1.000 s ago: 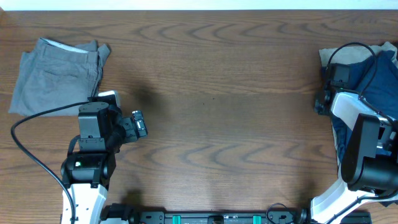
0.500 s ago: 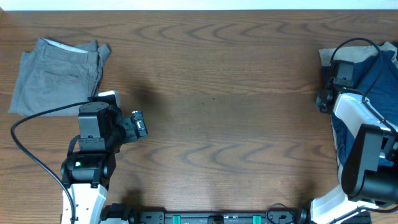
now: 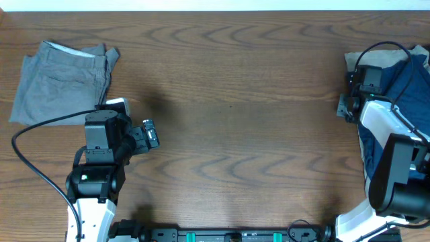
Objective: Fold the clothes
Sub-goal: 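Reach the right gripper to the navy shorts pile at right, then grasp the navy shorts edge with the right gripper and lift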
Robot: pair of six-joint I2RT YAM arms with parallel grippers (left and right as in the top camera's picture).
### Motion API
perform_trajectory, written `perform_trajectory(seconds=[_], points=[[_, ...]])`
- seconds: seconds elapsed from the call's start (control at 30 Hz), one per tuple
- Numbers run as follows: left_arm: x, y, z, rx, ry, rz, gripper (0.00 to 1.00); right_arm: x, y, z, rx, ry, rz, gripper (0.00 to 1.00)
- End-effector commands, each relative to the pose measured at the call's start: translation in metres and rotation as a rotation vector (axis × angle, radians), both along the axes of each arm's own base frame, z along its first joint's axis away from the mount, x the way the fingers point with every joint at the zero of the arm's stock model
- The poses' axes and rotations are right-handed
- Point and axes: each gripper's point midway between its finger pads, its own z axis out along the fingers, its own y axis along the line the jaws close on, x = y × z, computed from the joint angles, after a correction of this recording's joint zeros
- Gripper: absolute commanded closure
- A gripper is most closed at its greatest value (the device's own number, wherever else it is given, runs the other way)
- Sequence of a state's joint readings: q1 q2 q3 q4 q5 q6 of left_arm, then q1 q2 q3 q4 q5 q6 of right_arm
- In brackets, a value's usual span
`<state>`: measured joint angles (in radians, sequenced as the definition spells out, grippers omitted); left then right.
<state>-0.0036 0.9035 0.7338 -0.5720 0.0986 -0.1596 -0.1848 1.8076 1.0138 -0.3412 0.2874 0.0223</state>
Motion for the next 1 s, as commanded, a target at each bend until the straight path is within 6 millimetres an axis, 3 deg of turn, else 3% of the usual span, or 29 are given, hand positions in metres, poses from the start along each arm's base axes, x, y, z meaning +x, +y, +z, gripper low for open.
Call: perform_trajectory(seconds=[0.0,0.23,0.4,0.73,0.87,0.97], points=[[0.004,0.000,0.010,0.002,-0.023,-0.006,0.02,-0.001,-0.003,-0.006,-0.024,0.021,-0.022,0.67],[0.004,0.000,0.010,0.002,-0.021,-0.006,0.02,-0.004,-0.027,0.002,-0.131,0.018,-0.088,0.69],[0.004,0.000,0.010,0.002,-0.021,-0.006,0.02,-0.007,-0.031,0.001,-0.114,0.014,-0.114,0.97],[0.004,0.000,0.009,0.002,-0.017,-0.006,0.02,0.001,-0.013,-0.002,-0.010,-0.010,-0.064,1.00],[0.004,0.000,0.009,0.002,-0.018,-0.006,0.02,0.011,-0.013,0.033,-0.011,-0.069,-0.058,0.99],[0.004,0.000,0.009,0.002,-0.018,-0.006,0.02,0.027,-0.009,0.086,-0.003,-0.168,-0.028,0.99]])
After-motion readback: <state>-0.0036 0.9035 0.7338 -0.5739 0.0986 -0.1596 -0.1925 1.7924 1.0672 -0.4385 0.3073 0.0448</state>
